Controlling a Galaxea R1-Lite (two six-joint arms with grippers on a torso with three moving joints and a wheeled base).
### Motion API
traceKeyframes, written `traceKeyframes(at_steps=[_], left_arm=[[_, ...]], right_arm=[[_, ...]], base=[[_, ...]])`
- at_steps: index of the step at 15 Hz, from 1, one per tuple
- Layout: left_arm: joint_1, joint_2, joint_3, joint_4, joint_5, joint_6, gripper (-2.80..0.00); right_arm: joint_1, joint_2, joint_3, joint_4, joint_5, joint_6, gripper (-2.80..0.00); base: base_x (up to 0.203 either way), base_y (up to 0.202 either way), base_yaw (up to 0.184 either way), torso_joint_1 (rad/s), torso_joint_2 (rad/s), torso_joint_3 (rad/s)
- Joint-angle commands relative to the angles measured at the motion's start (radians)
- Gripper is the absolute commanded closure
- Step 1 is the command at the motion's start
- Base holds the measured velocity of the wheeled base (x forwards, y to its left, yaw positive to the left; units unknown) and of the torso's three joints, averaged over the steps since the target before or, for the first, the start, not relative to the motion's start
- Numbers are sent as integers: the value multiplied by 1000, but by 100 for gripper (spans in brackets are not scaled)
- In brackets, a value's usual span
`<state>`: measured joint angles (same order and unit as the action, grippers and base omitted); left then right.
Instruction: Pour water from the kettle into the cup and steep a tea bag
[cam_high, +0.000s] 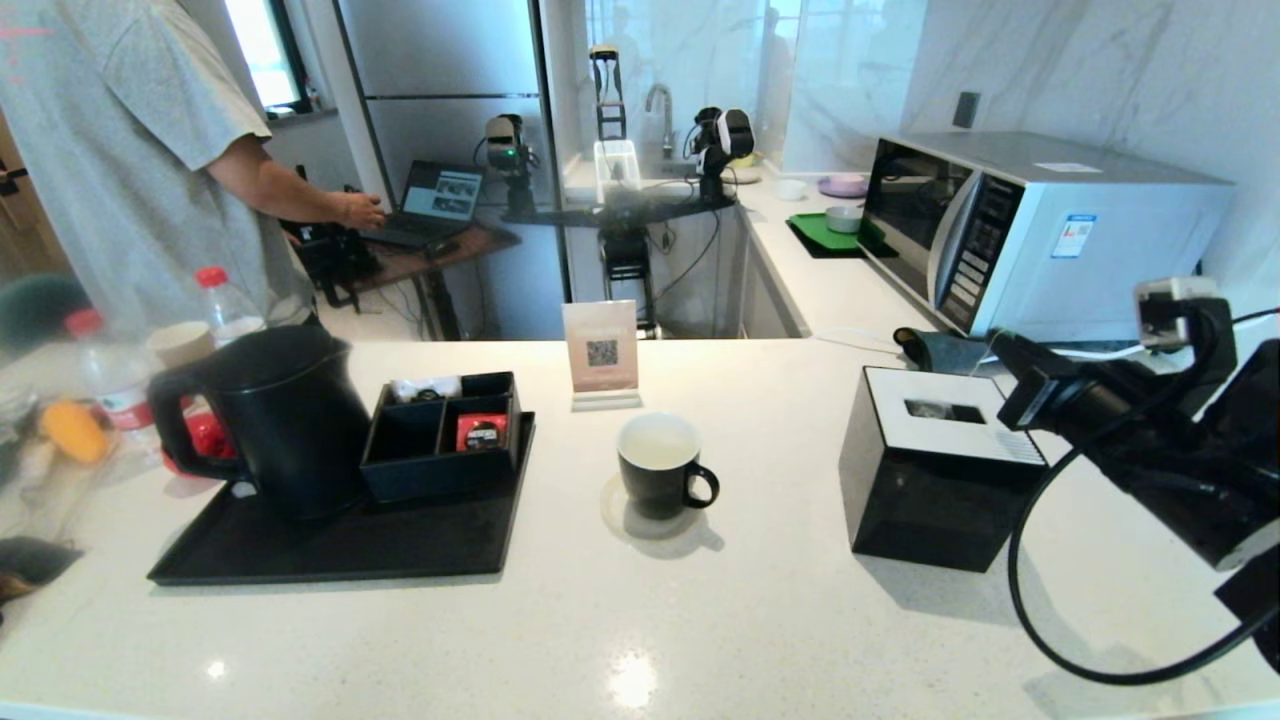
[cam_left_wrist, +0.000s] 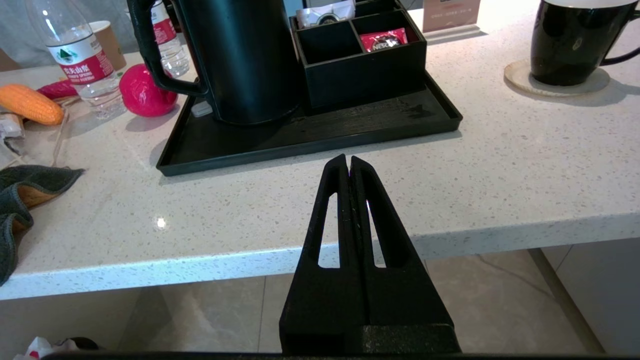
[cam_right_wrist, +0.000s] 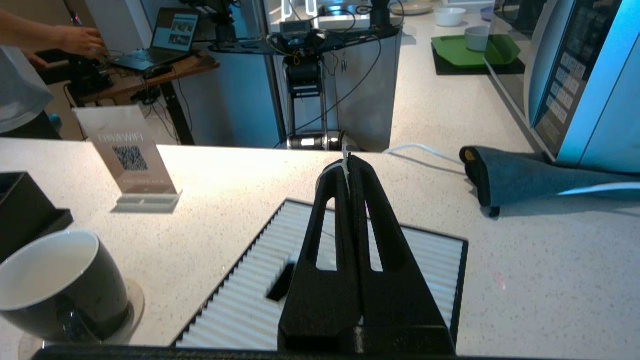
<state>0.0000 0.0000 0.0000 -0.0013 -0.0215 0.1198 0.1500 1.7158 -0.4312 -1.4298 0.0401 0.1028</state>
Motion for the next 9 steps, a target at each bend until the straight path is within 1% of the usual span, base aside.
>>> traceKeyframes(at_steps=[1, 9], left_arm=[[0, 0, 0, 0, 0, 0, 0], [0, 0, 0, 0, 0, 0, 0]], right_arm=[[0, 40, 31, -40, 3, 2, 0], [8, 48, 29, -47, 4, 2, 0]], base=[[0, 0, 0, 0, 0, 0], [0, 0, 0, 0, 0, 0]])
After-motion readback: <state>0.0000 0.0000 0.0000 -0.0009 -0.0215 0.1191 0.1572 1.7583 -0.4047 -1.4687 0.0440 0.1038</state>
